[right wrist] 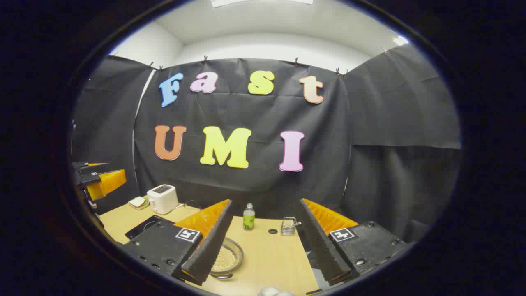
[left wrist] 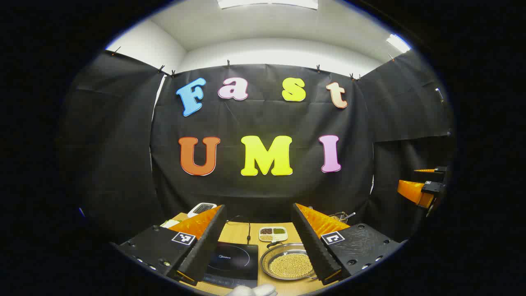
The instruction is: First push the handle of the pot to place it horizontally, then grasp the pot with both hands and set it on the induction cooktop.
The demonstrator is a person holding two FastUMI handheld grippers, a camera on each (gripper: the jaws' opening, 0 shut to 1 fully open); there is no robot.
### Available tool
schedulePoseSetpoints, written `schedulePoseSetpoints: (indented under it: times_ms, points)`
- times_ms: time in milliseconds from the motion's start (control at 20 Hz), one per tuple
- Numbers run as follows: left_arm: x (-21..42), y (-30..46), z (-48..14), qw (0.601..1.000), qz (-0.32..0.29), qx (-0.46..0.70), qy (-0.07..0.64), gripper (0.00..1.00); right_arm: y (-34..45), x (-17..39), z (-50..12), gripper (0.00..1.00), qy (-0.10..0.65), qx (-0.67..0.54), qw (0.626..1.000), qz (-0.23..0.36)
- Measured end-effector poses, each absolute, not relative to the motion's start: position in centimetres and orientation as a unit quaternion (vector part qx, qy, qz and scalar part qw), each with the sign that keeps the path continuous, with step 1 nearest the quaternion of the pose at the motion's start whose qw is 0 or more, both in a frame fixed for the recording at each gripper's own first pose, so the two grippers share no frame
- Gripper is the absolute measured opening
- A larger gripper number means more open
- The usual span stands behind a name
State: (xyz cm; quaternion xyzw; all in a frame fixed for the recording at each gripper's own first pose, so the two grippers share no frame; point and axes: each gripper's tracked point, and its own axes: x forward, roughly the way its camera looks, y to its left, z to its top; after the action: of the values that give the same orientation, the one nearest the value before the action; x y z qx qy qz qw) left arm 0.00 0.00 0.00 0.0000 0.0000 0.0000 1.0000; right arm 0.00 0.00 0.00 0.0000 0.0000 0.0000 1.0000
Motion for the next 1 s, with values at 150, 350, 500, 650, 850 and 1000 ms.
schedulePoseSetpoints:
  times_ms: [150, 350, 500, 650, 850, 1000]
  points:
    - [-0.6, 1.0, 0.3, 1.000, 0.008, 0.011, -0.005, 0.95, 0.9, -0.4, -0.3, 0.97, 0.003, 0.005, 1.000, 0.006]
    - [-1.2, 1.3, 0.6, 1.000, 0.006, 0.017, -0.009, 0.95, 1.3, -0.8, -0.7, 0.97, 0.007, 0.007, 1.000, 0.004]
    - [-1.6, 1.3, 0.8, 1.000, 0.003, 0.014, -0.012, 0.95, 1.1, -1.1, -0.7, 0.97, 0.006, 0.006, 1.000, 0.000]
    - [-1.8, 1.4, 0.7, 1.000, 0.002, 0.020, -0.013, 0.95, 1.1, -1.2, -0.5, 0.97, 0.003, 0.007, 1.000, -0.004]
    - [-2.1, 1.6, 0.5, 1.000, 0.002, 0.020, -0.012, 0.95, 1.4, -1.4, 0.0, 0.96, -0.012, 0.014, 1.000, -0.004]
    - [-2.1, 2.1, 0.4, 1.000, 0.003, 0.023, -0.012, 0.95, 2.2, -1.7, 0.2, 0.96, -0.011, 0.015, 1.000, 0.009]
